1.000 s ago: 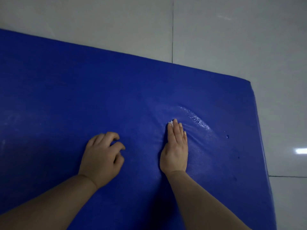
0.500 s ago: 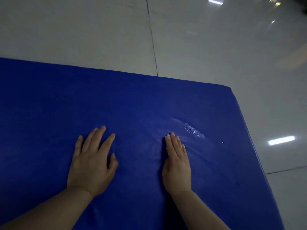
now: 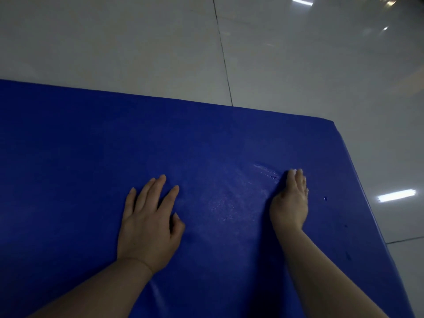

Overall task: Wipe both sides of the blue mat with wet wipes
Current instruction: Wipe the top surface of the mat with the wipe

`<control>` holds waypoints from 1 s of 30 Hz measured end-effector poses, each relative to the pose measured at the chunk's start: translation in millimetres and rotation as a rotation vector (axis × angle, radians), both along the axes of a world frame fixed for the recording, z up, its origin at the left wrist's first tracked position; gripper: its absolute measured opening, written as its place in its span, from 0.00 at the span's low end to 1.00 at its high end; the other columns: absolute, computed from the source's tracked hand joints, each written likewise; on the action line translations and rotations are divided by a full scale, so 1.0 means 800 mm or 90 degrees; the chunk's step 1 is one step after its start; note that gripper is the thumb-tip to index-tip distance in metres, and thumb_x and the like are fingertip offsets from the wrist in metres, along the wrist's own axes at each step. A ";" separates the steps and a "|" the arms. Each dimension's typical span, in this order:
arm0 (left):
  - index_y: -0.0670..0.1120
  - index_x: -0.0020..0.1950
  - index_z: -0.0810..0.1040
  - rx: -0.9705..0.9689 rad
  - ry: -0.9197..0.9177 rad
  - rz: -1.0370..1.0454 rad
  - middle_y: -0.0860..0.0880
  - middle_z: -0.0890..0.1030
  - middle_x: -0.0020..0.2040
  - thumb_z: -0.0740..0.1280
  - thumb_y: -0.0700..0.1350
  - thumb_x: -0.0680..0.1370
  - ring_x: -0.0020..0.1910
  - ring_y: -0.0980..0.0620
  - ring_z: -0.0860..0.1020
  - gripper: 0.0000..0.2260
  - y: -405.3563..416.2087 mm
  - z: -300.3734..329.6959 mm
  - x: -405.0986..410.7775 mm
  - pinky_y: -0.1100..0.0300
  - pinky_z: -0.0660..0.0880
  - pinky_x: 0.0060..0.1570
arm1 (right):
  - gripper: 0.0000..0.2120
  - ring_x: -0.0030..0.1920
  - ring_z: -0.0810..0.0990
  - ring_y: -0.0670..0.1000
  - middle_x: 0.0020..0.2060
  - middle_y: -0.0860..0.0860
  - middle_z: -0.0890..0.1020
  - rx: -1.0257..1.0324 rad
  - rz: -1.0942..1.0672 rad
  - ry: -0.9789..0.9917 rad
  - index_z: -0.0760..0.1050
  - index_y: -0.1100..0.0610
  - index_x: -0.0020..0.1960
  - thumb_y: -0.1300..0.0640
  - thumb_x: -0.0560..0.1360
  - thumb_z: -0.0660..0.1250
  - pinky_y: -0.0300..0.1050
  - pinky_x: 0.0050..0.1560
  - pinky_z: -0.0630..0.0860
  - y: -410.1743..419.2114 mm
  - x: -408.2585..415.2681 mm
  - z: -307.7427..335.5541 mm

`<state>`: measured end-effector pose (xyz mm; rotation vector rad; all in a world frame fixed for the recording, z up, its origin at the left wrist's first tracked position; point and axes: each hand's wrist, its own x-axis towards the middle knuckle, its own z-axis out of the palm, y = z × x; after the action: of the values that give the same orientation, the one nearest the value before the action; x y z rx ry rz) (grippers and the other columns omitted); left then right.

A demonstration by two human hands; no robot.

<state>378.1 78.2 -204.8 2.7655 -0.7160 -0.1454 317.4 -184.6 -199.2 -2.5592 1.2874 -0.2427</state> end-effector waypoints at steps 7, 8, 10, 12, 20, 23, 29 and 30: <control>0.46 0.68 0.75 0.011 0.000 0.001 0.43 0.69 0.72 0.53 0.52 0.74 0.72 0.47 0.63 0.26 0.000 0.003 -0.001 0.46 0.53 0.71 | 0.31 0.71 0.64 0.58 0.70 0.59 0.68 -0.027 0.508 -0.063 0.68 0.63 0.70 0.74 0.67 0.57 0.55 0.70 0.56 0.118 0.039 -0.011; 0.46 0.68 0.75 0.010 0.001 0.001 0.43 0.69 0.72 0.53 0.52 0.74 0.72 0.47 0.63 0.26 0.000 0.002 -0.001 0.46 0.53 0.71 | 0.32 0.71 0.64 0.57 0.70 0.58 0.68 -0.030 0.529 -0.054 0.67 0.63 0.70 0.75 0.66 0.57 0.55 0.70 0.56 0.108 0.034 -0.010; 0.46 0.68 0.75 0.004 0.002 0.002 0.44 0.69 0.72 0.53 0.52 0.74 0.72 0.47 0.63 0.26 0.000 0.001 -0.001 0.45 0.53 0.71 | 0.36 0.72 0.63 0.58 0.72 0.57 0.66 -0.037 0.451 -0.033 0.66 0.62 0.71 0.79 0.65 0.57 0.52 0.73 0.55 0.069 0.016 -0.003; 0.46 0.68 0.75 0.005 0.002 0.004 0.44 0.69 0.72 0.53 0.52 0.74 0.72 0.47 0.63 0.26 -0.001 0.000 -0.001 0.45 0.53 0.71 | 0.36 0.75 0.58 0.57 0.75 0.55 0.59 -0.023 0.236 -0.014 0.62 0.60 0.74 0.80 0.68 0.55 0.51 0.75 0.54 0.025 0.001 0.009; 0.46 0.69 0.74 0.025 0.002 0.002 0.43 0.69 0.72 0.53 0.52 0.74 0.72 0.46 0.64 0.26 0.000 0.002 -0.001 0.46 0.53 0.72 | 0.32 0.69 0.68 0.62 0.69 0.62 0.69 -0.030 0.478 -0.066 0.68 0.66 0.69 0.79 0.65 0.62 0.57 0.69 0.60 0.133 0.054 -0.006; 0.46 0.69 0.74 0.021 0.002 0.003 0.43 0.69 0.72 0.53 0.52 0.74 0.72 0.46 0.63 0.26 -0.001 0.002 -0.001 0.45 0.53 0.72 | 0.36 0.69 0.68 0.61 0.69 0.61 0.69 -0.040 0.488 -0.061 0.68 0.64 0.69 0.81 0.62 0.62 0.55 0.70 0.56 0.099 0.052 0.001; 0.46 0.68 0.74 0.022 0.000 0.002 0.43 0.68 0.72 0.53 0.51 0.74 0.72 0.46 0.64 0.26 -0.003 0.001 -0.001 0.45 0.53 0.71 | 0.33 0.76 0.50 0.53 0.77 0.54 0.52 -0.012 0.071 0.029 0.55 0.60 0.75 0.76 0.72 0.53 0.46 0.76 0.48 0.006 0.049 0.015; 0.46 0.68 0.74 0.022 0.001 0.003 0.43 0.69 0.72 0.53 0.51 0.74 0.72 0.45 0.64 0.26 -0.003 0.001 -0.001 0.45 0.53 0.71 | 0.33 0.76 0.49 0.54 0.77 0.55 0.51 -0.012 0.117 0.032 0.53 0.61 0.76 0.75 0.72 0.53 0.47 0.76 0.48 0.028 0.062 0.016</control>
<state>377.0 76.2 -204.0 2.7993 -0.7126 -0.1598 367.4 -162.1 -186.8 -2.6935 1.0624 -0.1547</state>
